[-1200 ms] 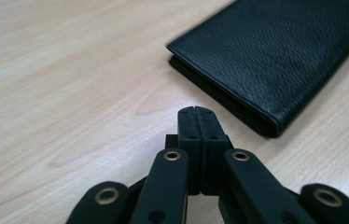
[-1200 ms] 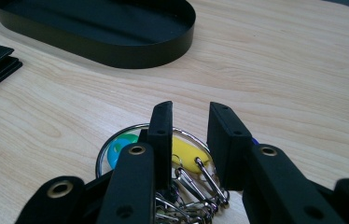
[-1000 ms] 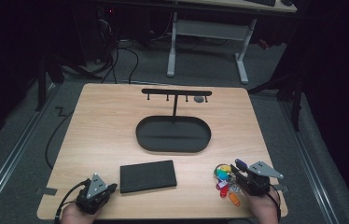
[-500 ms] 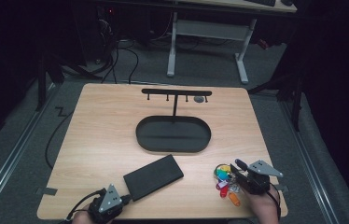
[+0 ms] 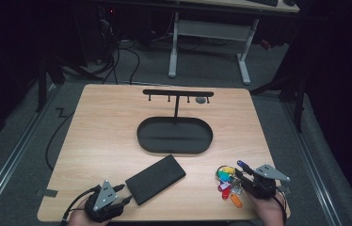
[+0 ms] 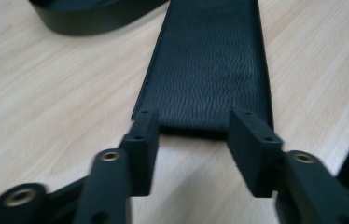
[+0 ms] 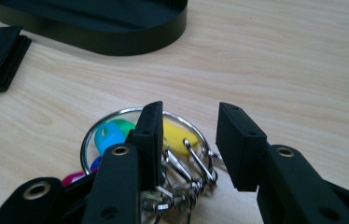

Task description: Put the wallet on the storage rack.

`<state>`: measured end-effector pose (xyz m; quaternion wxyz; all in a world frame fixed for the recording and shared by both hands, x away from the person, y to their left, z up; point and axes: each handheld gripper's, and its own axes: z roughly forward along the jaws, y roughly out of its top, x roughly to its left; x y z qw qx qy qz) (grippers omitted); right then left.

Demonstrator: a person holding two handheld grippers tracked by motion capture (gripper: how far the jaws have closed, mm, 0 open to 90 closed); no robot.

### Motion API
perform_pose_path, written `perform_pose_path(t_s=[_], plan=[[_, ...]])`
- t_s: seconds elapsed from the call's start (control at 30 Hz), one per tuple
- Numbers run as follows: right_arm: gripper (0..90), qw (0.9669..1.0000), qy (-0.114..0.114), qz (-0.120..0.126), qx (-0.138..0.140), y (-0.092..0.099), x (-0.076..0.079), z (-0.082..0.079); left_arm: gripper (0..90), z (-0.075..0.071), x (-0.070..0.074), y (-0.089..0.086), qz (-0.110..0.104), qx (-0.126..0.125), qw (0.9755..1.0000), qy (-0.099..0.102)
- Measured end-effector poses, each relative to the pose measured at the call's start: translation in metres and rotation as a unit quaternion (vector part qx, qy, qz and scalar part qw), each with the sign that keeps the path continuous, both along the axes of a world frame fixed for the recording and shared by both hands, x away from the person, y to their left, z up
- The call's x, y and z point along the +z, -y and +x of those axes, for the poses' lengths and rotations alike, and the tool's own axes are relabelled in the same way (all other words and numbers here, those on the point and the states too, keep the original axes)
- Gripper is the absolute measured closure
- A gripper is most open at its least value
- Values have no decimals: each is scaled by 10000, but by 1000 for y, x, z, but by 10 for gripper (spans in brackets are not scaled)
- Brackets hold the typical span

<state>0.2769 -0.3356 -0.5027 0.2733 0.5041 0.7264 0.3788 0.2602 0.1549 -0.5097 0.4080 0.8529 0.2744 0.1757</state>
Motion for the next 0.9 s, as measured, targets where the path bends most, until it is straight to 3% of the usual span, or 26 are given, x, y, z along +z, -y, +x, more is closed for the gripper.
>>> perform_pose_path(t_s=[0.17, 0.23, 0.43, 0.6, 0.73, 0.9], plan=[[613, 10000, 10, -19, -81, 6, -1, -11, 442, 4, -3, 25, 99, -332, 9994, 25], [611, 9999, 0, 0, -124, 8, -2, -12, 437, 5, -5, 38, 254, -488, 9985, 58], [602, 10000, -31, -43, -64, 8, -4, -9, 443, 3, -11, 69, 781, -693, 9934, 477], [597, 10000, -8, -19, 3, 4, -3, -7, 483, 2, -16, 73, 1019, -601, 9901, 753], [593, 10000, 11, 0, 82, -3, -2, 2, 530, -6, -22, 73, 1358, -550, 9819, 1199], [591, 9997, -36, -37, 220, -13, -4, 10, 586, -10, -25, 71, 1336, -508, 9808, 1326]])
